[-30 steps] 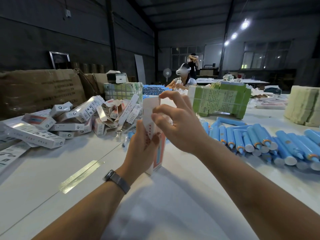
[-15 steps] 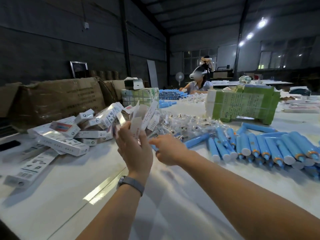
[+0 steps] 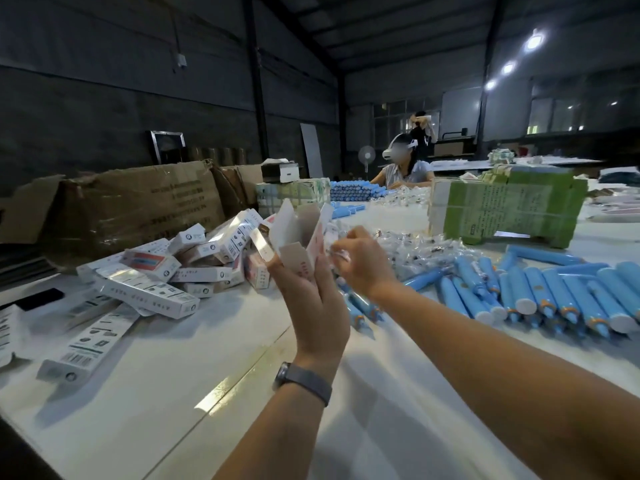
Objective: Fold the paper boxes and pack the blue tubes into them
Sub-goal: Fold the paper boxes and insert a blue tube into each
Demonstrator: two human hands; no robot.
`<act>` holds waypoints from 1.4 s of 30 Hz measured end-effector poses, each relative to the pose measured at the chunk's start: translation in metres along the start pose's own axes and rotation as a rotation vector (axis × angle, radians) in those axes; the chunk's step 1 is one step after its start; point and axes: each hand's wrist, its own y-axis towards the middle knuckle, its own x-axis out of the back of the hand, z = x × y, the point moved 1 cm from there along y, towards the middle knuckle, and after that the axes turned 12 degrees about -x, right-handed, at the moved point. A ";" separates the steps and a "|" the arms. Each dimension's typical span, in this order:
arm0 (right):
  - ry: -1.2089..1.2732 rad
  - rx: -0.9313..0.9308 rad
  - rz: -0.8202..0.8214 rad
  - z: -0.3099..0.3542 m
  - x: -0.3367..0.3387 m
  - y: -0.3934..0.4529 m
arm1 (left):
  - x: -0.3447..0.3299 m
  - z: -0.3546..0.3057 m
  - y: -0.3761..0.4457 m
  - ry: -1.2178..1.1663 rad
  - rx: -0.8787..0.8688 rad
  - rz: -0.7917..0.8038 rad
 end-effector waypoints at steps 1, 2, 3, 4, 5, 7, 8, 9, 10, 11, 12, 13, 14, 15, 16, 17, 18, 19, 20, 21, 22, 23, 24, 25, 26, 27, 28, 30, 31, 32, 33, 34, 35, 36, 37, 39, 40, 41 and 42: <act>0.120 -0.057 -0.084 -0.002 0.018 0.000 | -0.002 -0.005 -0.001 -0.035 -0.035 0.022; 0.231 -0.095 -0.151 -0.002 0.038 -0.002 | -0.004 -0.010 -0.003 -0.060 -0.070 0.057; 0.352 -0.111 -0.195 0.000 0.060 -0.007 | -0.006 -0.013 -0.005 -0.085 -0.083 0.095; 0.487 -0.105 -0.221 0.003 0.081 -0.014 | -0.008 -0.014 -0.009 -0.106 -0.079 0.127; 0.620 -0.082 -0.231 0.008 0.101 -0.024 | -0.011 -0.014 -0.014 -0.121 -0.070 0.157; 0.816 -0.003 -0.249 0.019 0.136 -0.049 | -0.015 -0.018 -0.025 -0.137 -0.021 0.239; 0.876 0.044 -0.251 0.023 0.148 -0.063 | -0.018 -0.021 -0.030 -0.151 0.022 0.291; 0.915 0.084 -0.251 0.026 0.156 -0.076 | -0.020 -0.025 -0.034 -0.169 0.060 0.335; 0.937 0.113 -0.251 0.027 0.162 -0.087 | -0.021 -0.028 -0.037 -0.181 0.082 0.361; 0.952 0.129 -0.253 0.028 0.166 -0.096 | -0.022 -0.032 -0.040 -0.192 0.090 0.375; 0.960 0.135 -0.261 0.026 0.170 -0.102 | -0.022 -0.035 -0.042 -0.195 0.091 0.388; 0.964 0.139 -0.273 0.024 0.173 -0.105 | -0.023 -0.036 -0.043 -0.185 0.087 0.405; 0.963 0.147 -0.287 0.023 0.177 -0.106 | -0.023 -0.036 -0.045 -0.159 0.082 0.426; 0.954 0.164 -0.298 0.021 0.181 -0.106 | -0.023 -0.036 -0.047 -0.129 0.075 0.449; 0.938 0.188 -0.308 0.021 0.184 -0.105 | -0.023 -0.035 -0.048 -0.102 0.067 0.471; 0.907 0.218 -0.314 0.020 0.185 -0.104 | -0.024 -0.033 -0.049 -0.084 0.061 0.492; 0.848 0.253 -0.318 0.019 0.184 -0.104 | -0.025 -0.033 -0.049 -0.075 0.056 0.508; 0.749 0.288 -0.333 0.018 0.181 -0.105 | -0.026 -0.032 -0.050 -0.073 0.050 0.522; 0.610 0.311 -0.360 0.015 0.177 -0.105 | -0.027 -0.032 -0.050 -0.075 0.043 0.534; 0.449 0.327 -0.394 0.013 0.172 -0.106 | -0.027 -0.031 -0.051 -0.078 0.037 0.544; 0.293 0.347 -0.431 0.010 0.168 -0.107 | -0.028 -0.031 -0.051 -0.077 0.030 0.548; 0.169 0.371 -0.464 0.008 0.166 -0.108 | -0.028 -0.031 -0.051 -0.074 0.024 0.550; 0.093 0.393 -0.483 0.007 0.165 -0.109 | -0.028 -0.031 -0.051 -0.071 0.022 0.550; 0.055 0.412 -0.492 0.006 0.165 -0.109 | -0.028 -0.032 -0.051 -0.071 0.025 0.550; 0.039 0.423 -0.492 0.005 0.165 -0.108 | -0.028 -0.033 -0.050 -0.072 0.030 0.551; 0.051 0.415 -0.480 0.004 0.166 -0.107 | -0.028 -0.034 -0.050 -0.074 0.039 0.554; 0.091 0.392 -0.459 0.002 0.166 -0.107 | -0.027 -0.034 -0.050 -0.080 0.050 0.555; 0.157 0.346 -0.431 -0.003 0.166 -0.105 | -0.027 -0.035 -0.050 -0.091 0.058 0.556; 0.163 0.339 -0.435 -0.005 0.165 -0.105 | -0.027 -0.036 -0.050 -0.089 0.055 0.559; 0.161 0.343 -0.444 -0.006 0.163 -0.106 | -0.027 -0.036 -0.050 -0.087 0.053 0.560; 0.153 0.356 -0.453 -0.007 0.162 -0.106 | -0.026 -0.036 -0.050 -0.087 0.051 0.557; 0.129 0.373 -0.458 -0.007 0.160 -0.106 | -0.026 -0.036 -0.050 -0.089 0.051 0.552; 0.082 0.390 -0.456 -0.007 0.158 -0.107 | -0.026 -0.036 -0.049 -0.092 0.051 0.548; 0.025 0.398 -0.449 -0.008 0.156 -0.107 | -0.027 -0.035 -0.049 -0.097 0.054 0.549; -0.026 0.394 -0.440 -0.009 0.155 -0.106 | -0.027 -0.035 -0.049 -0.104 0.059 0.550; -0.079 0.376 -0.415 -0.013 0.155 -0.106 | -0.027 -0.035 -0.049 -0.123 0.059 0.543; -0.088 0.373 -0.400 -0.014 0.156 -0.105 | -0.027 -0.036 -0.049 -0.139 0.055 0.535; -0.090 0.377 -0.383 -0.015 0.157 -0.105 | -0.027 -0.036 -0.048 -0.160 0.051 0.528; -0.098 0.387 -0.367 -0.015 0.158 -0.105 | -0.026 -0.036 -0.048 -0.176 0.046 0.524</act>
